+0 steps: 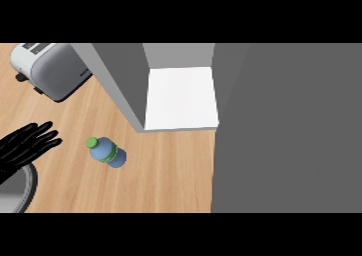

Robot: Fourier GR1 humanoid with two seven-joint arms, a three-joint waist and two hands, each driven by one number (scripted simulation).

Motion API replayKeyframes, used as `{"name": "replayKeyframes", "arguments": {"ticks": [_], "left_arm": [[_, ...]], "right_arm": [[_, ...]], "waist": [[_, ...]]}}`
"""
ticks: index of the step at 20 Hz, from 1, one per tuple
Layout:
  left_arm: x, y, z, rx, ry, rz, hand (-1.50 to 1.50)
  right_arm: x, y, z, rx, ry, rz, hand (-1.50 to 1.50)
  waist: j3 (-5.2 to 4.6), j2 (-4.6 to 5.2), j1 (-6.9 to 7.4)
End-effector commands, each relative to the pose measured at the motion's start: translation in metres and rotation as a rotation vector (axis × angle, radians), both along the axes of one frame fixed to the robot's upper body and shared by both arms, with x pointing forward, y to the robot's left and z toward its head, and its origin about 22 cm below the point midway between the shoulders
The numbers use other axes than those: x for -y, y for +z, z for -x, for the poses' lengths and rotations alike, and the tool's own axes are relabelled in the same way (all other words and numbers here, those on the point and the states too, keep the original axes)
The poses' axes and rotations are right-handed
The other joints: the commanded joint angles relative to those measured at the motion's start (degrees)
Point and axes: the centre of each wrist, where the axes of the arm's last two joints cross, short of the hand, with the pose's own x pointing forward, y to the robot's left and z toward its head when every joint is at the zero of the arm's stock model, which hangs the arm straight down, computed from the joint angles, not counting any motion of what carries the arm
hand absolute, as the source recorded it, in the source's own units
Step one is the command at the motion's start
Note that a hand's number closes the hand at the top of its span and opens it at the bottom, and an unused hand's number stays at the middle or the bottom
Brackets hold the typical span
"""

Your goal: Pick up the bottled water, place it into the cabinet and close the cabinet

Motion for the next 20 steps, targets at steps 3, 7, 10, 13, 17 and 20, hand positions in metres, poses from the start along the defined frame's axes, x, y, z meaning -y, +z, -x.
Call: {"name": "replayKeyframes", "arguments": {"ticks": [3, 7, 10, 13, 17, 20], "left_arm": [[0.016, -0.038, -0.028, -0.006, -0.025, -0.02, -1.5], [0.022, -0.041, -0.046, 0.019, -0.004, -0.041, -1.5], [0.021, -0.063, -0.05, -0.007, 0.032, -0.042, -1.5], [0.027, -0.062, -0.065, -0.008, 0.068, -0.085, -1.5], [0.055, -0.087, -0.068, -0.017, 0.043, -0.125, -1.5], [0.047, -0.108, -0.072, -0.05, 0.063, -0.125, -1.5]], "right_arm": [[-0.013, 0.034, 0.024, 0.063, 0.063, -0.086, -1.5], [-0.007, 0.038, 0.03, 0.049, 0.086, -0.072, -1.5], [-0.003, 0.033, 0.031, 0.073, 0.071, -0.074, -1.5], [-0.005, 0.031, 0.04, 0.068, 0.062, -0.079, -1.5], [-0.003, 0.031, 0.037, 0.078, 0.072, -0.092, -1.5], [0.001, 0.028, 0.039, 0.075, 0.082, -0.079, -1.5]], "waist": [[-0.05, 0.16, 0.79], [-0.04, 0.1, 0.47], [-0.09, 0.17, 0.11], [-0.02, 0.02, 0.04], [-0.06, 0.16, 0.37], [-0.13, 0.33, -0.35]]}}
